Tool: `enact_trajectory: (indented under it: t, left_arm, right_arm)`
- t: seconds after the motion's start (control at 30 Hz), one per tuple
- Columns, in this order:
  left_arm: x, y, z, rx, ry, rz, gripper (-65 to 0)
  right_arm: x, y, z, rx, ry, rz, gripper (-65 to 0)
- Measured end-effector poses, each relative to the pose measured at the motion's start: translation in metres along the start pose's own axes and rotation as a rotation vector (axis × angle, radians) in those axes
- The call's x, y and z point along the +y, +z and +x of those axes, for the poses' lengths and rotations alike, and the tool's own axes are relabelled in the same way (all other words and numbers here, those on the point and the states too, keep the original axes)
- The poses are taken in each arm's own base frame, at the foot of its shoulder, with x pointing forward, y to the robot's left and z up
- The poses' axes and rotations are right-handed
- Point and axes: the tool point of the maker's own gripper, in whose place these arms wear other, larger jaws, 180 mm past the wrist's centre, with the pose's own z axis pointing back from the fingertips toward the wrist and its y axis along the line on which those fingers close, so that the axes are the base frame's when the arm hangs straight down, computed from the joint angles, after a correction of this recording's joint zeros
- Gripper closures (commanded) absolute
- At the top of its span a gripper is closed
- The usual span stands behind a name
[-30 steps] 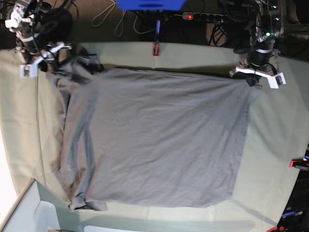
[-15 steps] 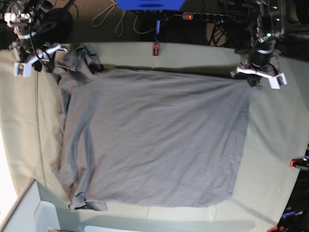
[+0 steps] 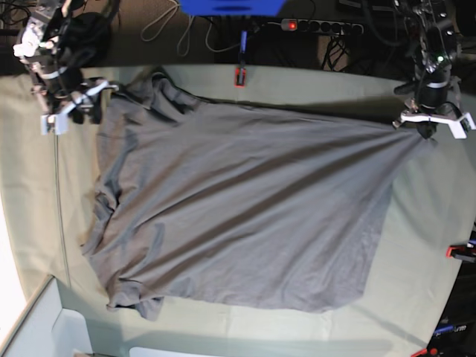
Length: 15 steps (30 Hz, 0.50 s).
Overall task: Layout the t-shirt on the table in an organized manner, then fold the t-shirt properly
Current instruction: 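Pull the shoulders of the t-shirt apart with both grippers to flatten it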
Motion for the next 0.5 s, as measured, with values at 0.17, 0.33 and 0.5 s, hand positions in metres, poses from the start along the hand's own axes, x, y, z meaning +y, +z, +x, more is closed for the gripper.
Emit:
enact_trajectory:
  t: [0.17, 0.33, 0.5]
  left_arm:
    - [-0.005, -0.003, 0.003, -0.007, 0.007, -0.008, 0.0]
    - [-0.005, -0.003, 0.003, -0.008, 0.007, -0.008, 0.0]
    - [-0.005, -0.003, 0.003, -0.008, 0.007, -0.008, 0.0]
  right_arm:
    - [0.012, 0.003, -0.014, 0.027, -0.033, 0.01, -27.5]
    - [0.015, -0.002, -0.021, 0.038, -0.057, 0.023, -35.2]
    - [0.026, -0.009, -0.043, 0.105, -0.064, 0.059, -35.9]
